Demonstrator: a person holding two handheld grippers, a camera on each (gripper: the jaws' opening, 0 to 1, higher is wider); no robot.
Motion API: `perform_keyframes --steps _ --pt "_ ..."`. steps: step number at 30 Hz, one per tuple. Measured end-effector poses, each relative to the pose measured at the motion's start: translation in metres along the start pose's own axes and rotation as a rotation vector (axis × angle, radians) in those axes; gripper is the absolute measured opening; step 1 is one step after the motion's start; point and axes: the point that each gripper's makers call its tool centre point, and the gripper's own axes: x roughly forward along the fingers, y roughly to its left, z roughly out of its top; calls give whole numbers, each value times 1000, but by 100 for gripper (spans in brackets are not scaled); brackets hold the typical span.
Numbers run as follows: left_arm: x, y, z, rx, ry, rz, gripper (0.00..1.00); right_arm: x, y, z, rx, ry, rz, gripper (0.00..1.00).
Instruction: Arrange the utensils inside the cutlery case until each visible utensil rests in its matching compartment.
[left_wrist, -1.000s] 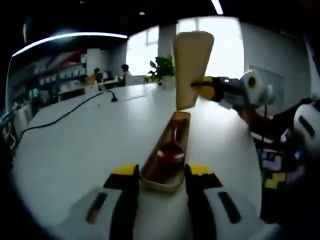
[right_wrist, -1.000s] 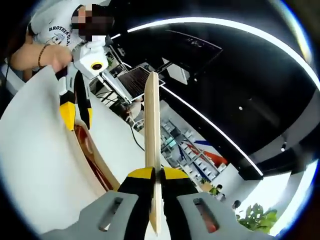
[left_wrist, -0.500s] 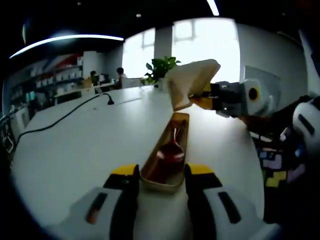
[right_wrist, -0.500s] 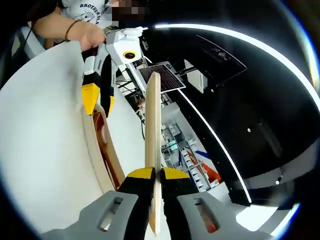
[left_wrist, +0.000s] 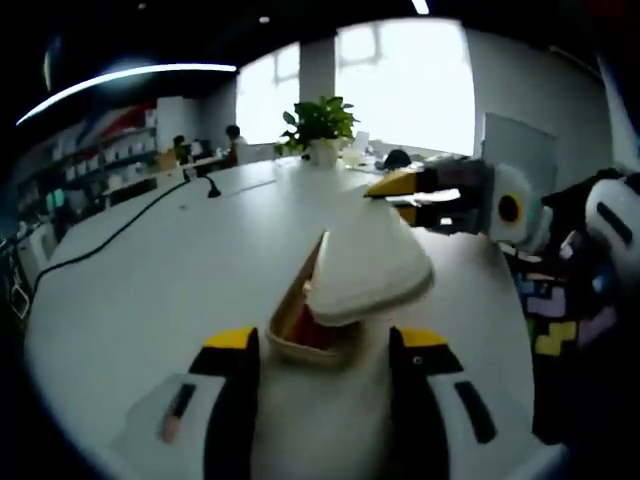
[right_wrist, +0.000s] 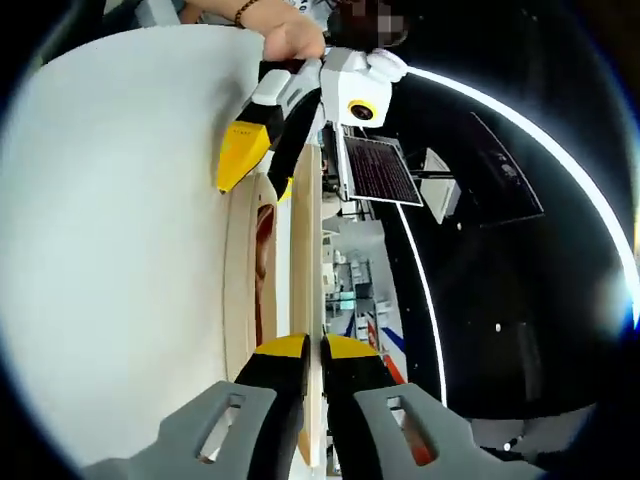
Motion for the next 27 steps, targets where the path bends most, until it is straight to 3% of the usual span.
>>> perform_keyframes --steps 7,10,12,27 --pt "-1 2 2 -1 1 4 53 9 -5 3 -132 46 -22 3" --pt "0 2 1 -1 4 2 53 11 -4 5 -148 54 -28 3" --pt "0 1 0 -1 10 -1 53 12 -7 -2 -156 102 -48 3" --pt "4 4 1 -27 18 6 50 13 -6 -3 -262 123 -53 3"
